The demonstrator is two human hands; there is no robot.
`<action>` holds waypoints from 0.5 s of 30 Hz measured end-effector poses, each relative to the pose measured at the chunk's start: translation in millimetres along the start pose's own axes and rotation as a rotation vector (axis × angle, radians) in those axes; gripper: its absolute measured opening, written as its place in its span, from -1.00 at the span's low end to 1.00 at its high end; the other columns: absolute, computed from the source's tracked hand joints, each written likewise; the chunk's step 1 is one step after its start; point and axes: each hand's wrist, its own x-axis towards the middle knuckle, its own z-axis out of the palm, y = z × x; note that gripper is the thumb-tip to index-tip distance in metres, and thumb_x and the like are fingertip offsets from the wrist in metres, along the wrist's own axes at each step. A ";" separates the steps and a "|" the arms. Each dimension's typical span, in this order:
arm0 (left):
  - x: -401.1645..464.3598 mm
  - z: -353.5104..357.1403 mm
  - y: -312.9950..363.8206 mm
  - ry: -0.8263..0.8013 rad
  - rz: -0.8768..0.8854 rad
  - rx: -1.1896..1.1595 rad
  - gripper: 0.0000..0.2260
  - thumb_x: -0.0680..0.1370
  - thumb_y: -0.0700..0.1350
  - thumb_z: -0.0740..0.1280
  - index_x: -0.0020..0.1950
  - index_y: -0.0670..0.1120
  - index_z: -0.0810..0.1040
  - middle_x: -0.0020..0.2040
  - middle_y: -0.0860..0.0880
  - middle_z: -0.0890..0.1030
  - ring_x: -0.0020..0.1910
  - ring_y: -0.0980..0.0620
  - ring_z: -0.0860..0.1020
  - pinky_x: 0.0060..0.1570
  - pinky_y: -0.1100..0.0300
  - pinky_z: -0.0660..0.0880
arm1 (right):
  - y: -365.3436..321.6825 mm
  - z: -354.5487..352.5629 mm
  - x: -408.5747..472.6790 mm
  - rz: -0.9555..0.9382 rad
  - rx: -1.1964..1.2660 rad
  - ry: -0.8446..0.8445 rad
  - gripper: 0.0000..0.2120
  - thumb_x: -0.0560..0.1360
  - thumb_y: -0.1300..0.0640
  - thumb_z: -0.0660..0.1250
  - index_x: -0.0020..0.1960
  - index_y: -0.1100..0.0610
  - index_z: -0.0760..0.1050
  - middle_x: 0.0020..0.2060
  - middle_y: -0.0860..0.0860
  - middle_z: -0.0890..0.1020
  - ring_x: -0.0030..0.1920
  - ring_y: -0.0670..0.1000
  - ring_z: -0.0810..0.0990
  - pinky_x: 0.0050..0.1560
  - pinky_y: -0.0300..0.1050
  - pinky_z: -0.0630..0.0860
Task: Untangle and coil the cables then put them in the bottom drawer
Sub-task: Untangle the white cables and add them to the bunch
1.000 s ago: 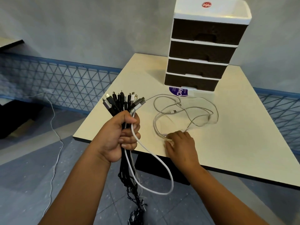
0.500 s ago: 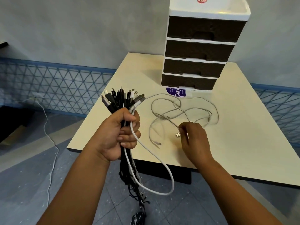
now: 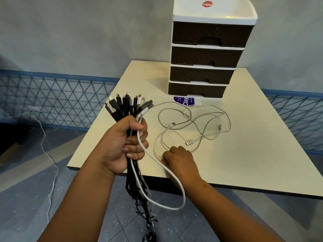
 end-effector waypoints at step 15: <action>-49.1 39.3 19.9 -0.170 0.072 0.078 -0.76 0.26 -0.09 0.44 -0.41 -0.10 0.39 -0.55 0.06 0.12 -0.62 0.15 0.06 -0.57 0.37 0.02 | 2.7 -191.5 -2.5 0.157 1.097 -0.021 -0.74 0.63 0.06 0.16 0.11 0.16 0.57 -0.14 0.05 0.68 -0.04 0.00 0.65 0.17 -0.02 0.56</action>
